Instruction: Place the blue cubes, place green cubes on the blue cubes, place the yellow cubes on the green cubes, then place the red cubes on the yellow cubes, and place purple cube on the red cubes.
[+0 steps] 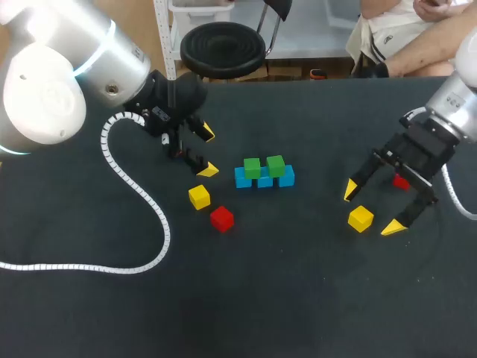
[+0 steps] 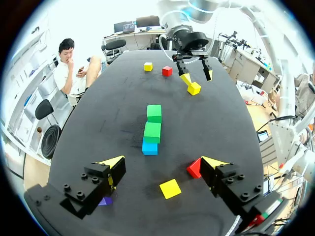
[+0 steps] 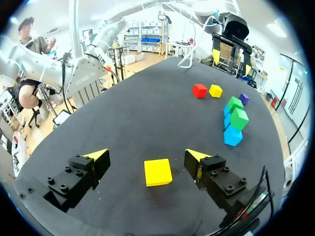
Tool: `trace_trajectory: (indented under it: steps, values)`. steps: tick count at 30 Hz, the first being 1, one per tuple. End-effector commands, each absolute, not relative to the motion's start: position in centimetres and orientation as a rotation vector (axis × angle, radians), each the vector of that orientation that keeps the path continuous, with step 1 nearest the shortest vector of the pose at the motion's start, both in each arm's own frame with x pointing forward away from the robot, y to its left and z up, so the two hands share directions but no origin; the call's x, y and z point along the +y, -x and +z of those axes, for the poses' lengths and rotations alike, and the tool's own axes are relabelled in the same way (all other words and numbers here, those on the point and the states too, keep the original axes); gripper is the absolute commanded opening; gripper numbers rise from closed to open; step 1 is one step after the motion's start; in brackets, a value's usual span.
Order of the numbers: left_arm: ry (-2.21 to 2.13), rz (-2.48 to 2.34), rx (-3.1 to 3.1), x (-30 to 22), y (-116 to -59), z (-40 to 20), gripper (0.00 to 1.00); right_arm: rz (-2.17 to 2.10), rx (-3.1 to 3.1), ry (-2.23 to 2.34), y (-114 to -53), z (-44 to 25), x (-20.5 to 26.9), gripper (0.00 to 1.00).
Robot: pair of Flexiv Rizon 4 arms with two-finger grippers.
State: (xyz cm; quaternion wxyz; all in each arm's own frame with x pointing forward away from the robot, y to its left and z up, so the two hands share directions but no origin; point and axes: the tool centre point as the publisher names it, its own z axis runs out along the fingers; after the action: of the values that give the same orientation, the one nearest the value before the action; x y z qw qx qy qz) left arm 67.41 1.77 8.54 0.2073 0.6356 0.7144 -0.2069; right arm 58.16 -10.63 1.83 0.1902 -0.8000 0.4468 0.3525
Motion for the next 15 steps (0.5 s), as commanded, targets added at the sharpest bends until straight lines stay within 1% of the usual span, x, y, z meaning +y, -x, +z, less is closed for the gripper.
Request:
trace_trajectory:
  steps: [1, 9, 10, 11, 12, 13, 14, 15]
  values:
    - [-1.77, -0.577, 1.986, 1.9, -67.4, 8.5, 1.0, 1.028, 1.259, 2.245, -58.3, 1.0, -10.6, 1.0]
    - [-1.77, -0.577, 1.986, 1.9, -67.4, 8.5, 1.0, 0.945, 1.345, 2.177, -57.5, 0.7, -11.9, 1.0]
    - [-1.77, -0.577, 1.986, 1.9, -67.4, 8.5, 1.0, 0.938, 1.351, 2.17, -57.5, 0.7, -11.9, 0.87]
    - [-1.77, -0.577, 1.986, 1.9, -67.4, 8.5, 1.0, 0.938, 1.351, 2.171, -57.5, 0.7, -11.9, 0.81]
    - [-1.77, -0.577, 1.986, 1.9, -67.4, 8.5, 1.0, 0.937, 1.349, 2.171, -57.6, 0.8, -11.9, 0.82]
    - [-1.77, -0.577, 1.986, 1.9, -67.4, 8.5, 1.0, 0.935, 1.343, 2.175, -57.7, 0.8, -11.7, 0.87]
    - [-1.77, -0.577, 1.986, 1.9, -67.4, 8.5, 1.0, 0.937, 1.339, 2.179, -57.8, 0.8, -11.6, 0.94]
    - [-1.77, -0.577, 1.986, 1.9, -67.4, 8.5, 1.0, 0.938, 1.336, 2.182, -57.9, 0.8, -11.5, 0.95]
